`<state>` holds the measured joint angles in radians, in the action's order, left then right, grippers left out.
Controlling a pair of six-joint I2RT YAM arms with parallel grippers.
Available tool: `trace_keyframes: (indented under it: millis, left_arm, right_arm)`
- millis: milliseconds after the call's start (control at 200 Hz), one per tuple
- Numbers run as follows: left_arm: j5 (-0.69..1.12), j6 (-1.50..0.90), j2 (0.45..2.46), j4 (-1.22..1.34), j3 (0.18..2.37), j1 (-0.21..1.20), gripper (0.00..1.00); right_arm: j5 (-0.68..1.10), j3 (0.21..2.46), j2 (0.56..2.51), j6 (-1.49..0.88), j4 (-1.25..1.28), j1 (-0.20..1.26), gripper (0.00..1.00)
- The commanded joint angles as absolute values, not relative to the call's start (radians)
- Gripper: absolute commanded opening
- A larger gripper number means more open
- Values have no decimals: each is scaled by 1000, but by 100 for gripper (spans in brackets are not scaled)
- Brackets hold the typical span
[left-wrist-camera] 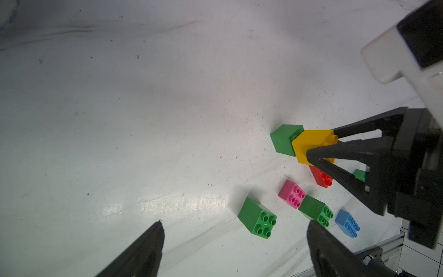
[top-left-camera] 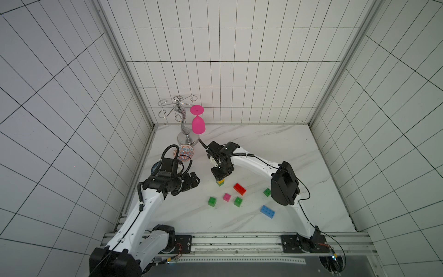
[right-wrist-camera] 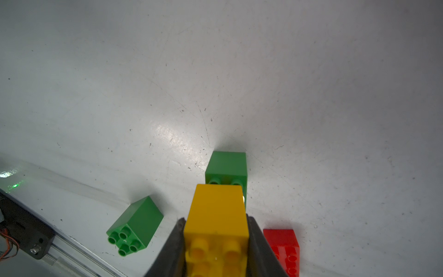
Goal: Assemble the letter r with lego
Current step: Assemble the lego brick with the lego brick.
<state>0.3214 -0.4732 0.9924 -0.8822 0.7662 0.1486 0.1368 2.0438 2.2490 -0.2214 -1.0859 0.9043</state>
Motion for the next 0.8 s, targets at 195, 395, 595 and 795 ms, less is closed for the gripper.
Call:
trace_keyframes:
  millis: [195,395,595,795]
  left_arm:
    - [306,-469,972,-874,769,145,93]
    - [307,-468,972,-872,771,145,93]
    - [304,-469,969,-871,770,144,93]
    - [307,-467,978,-864,770,145,93]
  right_arm:
    - [88,2013,2332,-218,-1097,911,0]
    - [42,2033,2376,-212,-1144,911,0]
    - [8,2058,2376,-193,-1178,910,0]
    - [-1,2066,2382,-195,-1203,911,0]
